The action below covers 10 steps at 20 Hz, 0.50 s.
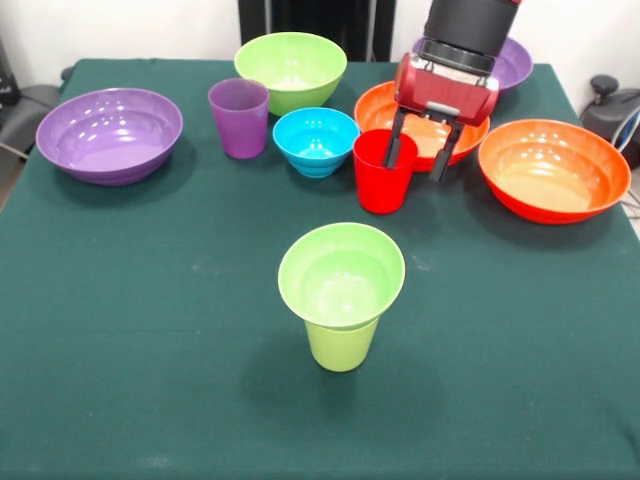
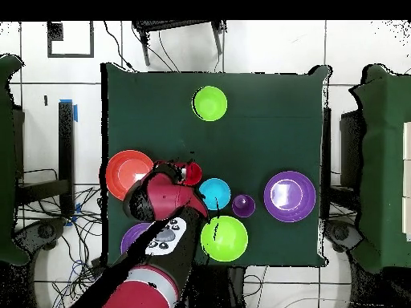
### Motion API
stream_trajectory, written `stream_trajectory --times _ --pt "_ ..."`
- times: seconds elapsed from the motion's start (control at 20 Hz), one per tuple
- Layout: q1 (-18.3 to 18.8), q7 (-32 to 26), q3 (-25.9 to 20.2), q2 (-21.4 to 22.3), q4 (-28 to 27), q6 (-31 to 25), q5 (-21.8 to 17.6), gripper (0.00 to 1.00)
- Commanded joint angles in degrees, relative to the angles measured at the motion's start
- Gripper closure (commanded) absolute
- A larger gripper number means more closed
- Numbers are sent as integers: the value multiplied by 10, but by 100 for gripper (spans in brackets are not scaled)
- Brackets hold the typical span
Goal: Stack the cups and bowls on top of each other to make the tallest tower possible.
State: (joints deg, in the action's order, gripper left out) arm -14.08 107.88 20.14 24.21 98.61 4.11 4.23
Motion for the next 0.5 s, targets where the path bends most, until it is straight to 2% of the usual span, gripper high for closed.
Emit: stream_trajectory --times 0.05,0.5 --pt "-9 105 -52 8 49 -4 3 0" --pt "-24 110 -45 11 55 -17 18 0"
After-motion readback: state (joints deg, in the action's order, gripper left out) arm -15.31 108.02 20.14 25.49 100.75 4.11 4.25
